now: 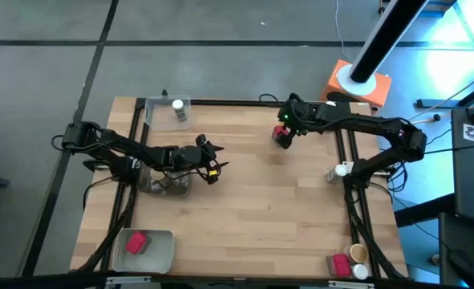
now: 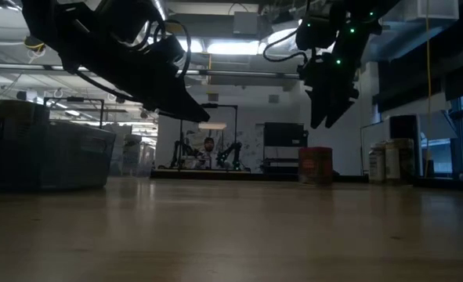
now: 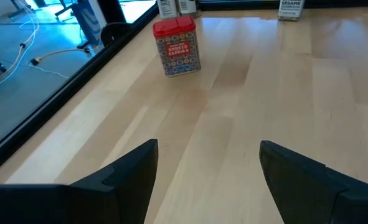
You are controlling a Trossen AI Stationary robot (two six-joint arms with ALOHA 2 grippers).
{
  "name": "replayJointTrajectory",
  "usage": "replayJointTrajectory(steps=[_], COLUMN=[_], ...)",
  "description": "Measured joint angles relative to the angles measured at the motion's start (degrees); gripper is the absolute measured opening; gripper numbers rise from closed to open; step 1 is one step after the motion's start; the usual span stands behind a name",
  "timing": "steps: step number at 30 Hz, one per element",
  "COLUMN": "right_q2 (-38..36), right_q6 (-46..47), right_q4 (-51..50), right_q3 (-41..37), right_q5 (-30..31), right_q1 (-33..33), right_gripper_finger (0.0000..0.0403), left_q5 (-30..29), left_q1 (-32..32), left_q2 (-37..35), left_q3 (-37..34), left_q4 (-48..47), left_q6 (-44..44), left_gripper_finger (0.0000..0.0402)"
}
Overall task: Sort spices by type
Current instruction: Put the top red spice can into the gray bin
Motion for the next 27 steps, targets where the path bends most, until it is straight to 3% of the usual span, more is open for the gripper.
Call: replayJointTrajectory(steps=[5, 27], right_q2=[0.09, 0.66], right_q6=[0.5, 3.02], right_q4=[1.11, 26.61], right_q3=[-2.89, -17.94], right_q5=[-0.9, 0.75], right_q1=[0.0, -0.02], right_gripper_finger=[0.0379, 0.0371], left_q5=[0.0, -0.01], left_q1=[0.0, 0.0], left_q2=[0.0, 0.0], left_q3=[0.0, 0.0], left_q4=[0.12, 1.24], left_q6=[0.03, -0.26], left_gripper_finger=[0.0263, 0.0263])
